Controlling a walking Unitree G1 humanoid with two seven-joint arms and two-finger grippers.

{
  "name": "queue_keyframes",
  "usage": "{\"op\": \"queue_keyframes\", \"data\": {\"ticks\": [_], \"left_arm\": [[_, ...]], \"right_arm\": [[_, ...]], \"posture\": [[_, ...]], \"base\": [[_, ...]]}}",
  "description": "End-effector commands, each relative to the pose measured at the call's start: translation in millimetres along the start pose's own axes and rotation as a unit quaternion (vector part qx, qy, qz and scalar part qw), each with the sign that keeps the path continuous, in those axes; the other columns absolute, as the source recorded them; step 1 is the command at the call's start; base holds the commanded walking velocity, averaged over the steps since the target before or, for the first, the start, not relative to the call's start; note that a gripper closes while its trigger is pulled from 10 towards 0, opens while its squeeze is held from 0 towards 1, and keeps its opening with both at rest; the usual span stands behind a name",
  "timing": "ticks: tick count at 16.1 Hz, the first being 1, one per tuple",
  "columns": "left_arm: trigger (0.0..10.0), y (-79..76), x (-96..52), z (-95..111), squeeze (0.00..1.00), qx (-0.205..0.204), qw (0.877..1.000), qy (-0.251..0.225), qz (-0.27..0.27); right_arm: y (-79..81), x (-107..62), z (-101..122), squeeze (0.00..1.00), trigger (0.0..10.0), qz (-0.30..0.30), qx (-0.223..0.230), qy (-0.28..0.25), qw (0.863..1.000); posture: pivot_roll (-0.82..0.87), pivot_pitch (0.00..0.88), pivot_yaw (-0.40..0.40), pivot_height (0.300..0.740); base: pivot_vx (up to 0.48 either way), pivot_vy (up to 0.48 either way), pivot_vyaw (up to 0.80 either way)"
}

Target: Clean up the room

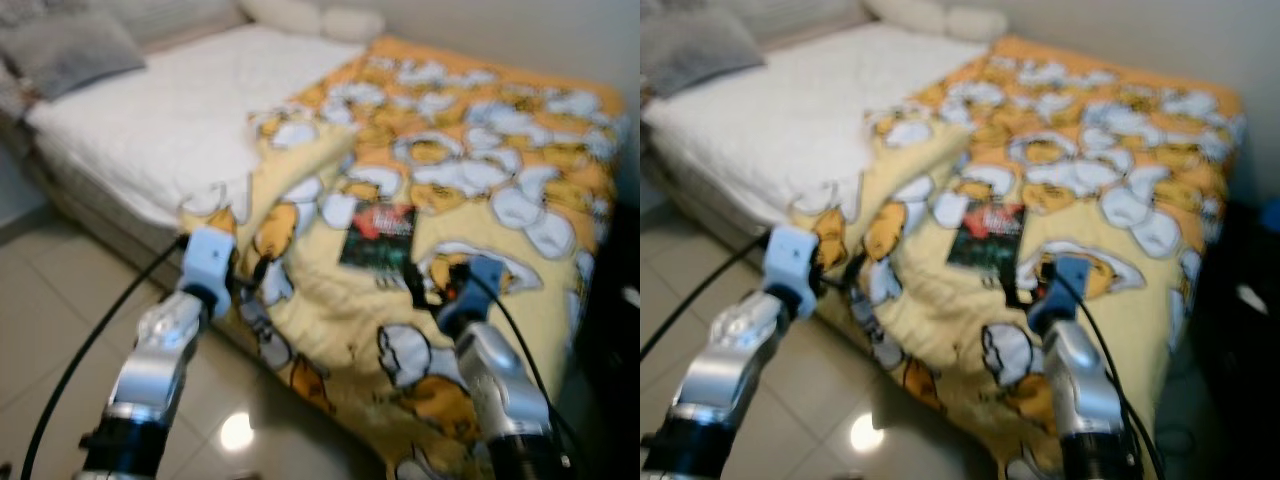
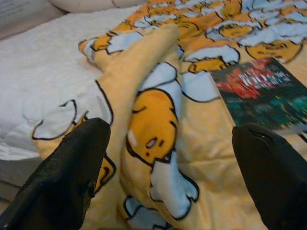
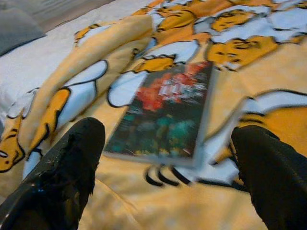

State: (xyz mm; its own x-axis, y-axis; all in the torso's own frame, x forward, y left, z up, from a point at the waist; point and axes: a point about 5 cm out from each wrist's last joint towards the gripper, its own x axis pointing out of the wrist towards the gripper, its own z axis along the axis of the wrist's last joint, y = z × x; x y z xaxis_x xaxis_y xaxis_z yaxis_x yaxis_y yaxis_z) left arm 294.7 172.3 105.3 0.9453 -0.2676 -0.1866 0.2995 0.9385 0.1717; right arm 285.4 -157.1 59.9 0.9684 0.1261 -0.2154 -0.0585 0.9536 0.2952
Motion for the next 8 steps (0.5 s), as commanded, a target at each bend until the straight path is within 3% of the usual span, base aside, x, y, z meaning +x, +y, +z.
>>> {"op": "queue_keyframes", "data": {"ticks": [1,4,7,8], "left_arm": [[10.0,5.6,-1.1,0.7,0.96,0.005,1.0,0.002,0.006],[10.0,6.2,-1.1,0.5,0.96,0.006,1.0,0.003,0.006],[10.0,6.2,-1.1,0.4,0.96,0.007,1.0,0.003,0.004],[10.0,5.9,-1.3,0.0,0.96,0.007,1.0,0.004,0.003]], "right_arm": [[9.0,3.6,4.2,0.0,10.0,0.014,-0.001,-0.008,1.0],[10.2,3.6,3.8,0.0,10.0,0.023,-0.022,-0.006,0.999],[10.4,3.3,2.4,0.0,10.0,0.024,-0.02,-0.002,0.999],[12.9,2.5,0.6,0.0,10.0,0.036,-0.012,0.003,0.999]], "posture": [[0.05,0.0,-0.012,0.74],[0.06,0.0,-0.012,0.74],[0.06,0.0,-0.012,0.74],[0.05,0.0,-0.012,0.74]], "base": [[0.356,0.0,0.0],[0.355,0.0,0.0],[0.358,0.0,0.8],[0.356,0.0,0.0]]}}
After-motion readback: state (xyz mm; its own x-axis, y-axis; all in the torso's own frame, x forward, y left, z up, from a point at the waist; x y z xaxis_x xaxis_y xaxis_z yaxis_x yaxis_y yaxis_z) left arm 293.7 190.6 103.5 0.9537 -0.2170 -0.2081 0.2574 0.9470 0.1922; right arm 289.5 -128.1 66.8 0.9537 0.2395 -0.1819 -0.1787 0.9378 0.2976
